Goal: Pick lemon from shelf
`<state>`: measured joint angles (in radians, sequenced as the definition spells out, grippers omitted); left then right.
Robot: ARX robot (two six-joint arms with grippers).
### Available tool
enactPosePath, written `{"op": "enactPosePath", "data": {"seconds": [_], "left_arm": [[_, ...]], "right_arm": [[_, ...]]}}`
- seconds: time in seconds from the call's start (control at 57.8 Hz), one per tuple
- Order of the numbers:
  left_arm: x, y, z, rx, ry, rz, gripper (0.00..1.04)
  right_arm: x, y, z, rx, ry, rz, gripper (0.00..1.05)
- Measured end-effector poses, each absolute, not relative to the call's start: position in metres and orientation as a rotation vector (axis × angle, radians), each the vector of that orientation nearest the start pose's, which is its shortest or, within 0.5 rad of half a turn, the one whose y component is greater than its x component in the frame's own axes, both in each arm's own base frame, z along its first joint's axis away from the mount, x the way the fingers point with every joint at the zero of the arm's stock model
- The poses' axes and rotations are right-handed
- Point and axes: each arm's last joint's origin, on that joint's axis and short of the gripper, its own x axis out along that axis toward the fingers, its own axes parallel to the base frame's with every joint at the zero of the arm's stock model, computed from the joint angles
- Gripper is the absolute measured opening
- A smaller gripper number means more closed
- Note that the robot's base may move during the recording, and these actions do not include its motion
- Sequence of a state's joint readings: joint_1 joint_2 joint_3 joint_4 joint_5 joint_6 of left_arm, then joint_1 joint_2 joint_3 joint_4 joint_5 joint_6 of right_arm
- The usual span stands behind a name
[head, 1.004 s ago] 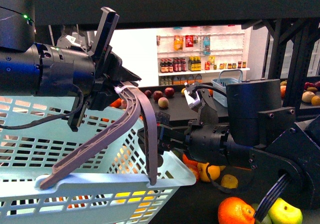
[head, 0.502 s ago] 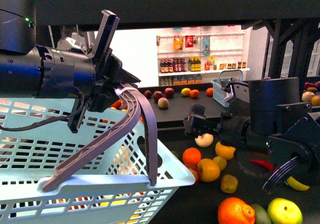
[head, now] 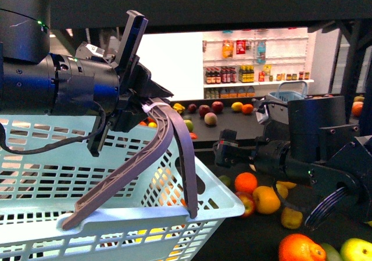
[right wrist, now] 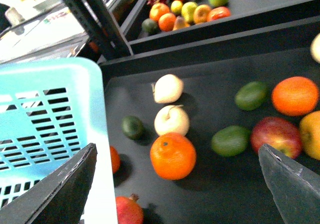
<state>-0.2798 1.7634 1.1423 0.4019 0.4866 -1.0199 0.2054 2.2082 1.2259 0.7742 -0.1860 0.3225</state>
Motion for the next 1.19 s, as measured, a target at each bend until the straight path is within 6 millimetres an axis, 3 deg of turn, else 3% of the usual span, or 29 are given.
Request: {"op": "enactPosePath", "data": {"seconds": [0.069,0.138,0.346,0.467,0.727,0.969,1.194], "left_arm": [[0.379,-0.117,0.249,-0.990,0.579,-0.558,0.08],[0.381,-0.111,0.248,-0.983,0.554,-0.524,0.08],[0.380,-0.115,0.248,-0.961,0.557,-0.543,0.08],[0.379,-0.116,0.248,-0.968,0.572,-0.560,0.08],[0.379,-0.118,0.247,-0.980,0.575,-0.554,0.08],[0.379,-0.117,0.248,-0.980,0.575,-0.554,0.08],[0.379,-0.118,0.247,-0.984,0.582,-0.561,0.08]], "right_arm": [[0.446,0.106,0.117,0.292,0.309,0.379,0.97],[0.444,0.117,0.095,0.224,0.411,0.413,0.97],[0.442,0.107,0.034,0.128,0.571,0.374,0.97],[0.443,0.105,0.019,0.108,0.595,0.376,0.97],[0.450,0.124,-0.002,0.073,0.567,0.463,0.97],[0.453,0.135,-0.049,0.029,0.614,0.523,0.97],[0.455,0.149,-0.079,-0.035,0.619,0.557,0.97]]}}
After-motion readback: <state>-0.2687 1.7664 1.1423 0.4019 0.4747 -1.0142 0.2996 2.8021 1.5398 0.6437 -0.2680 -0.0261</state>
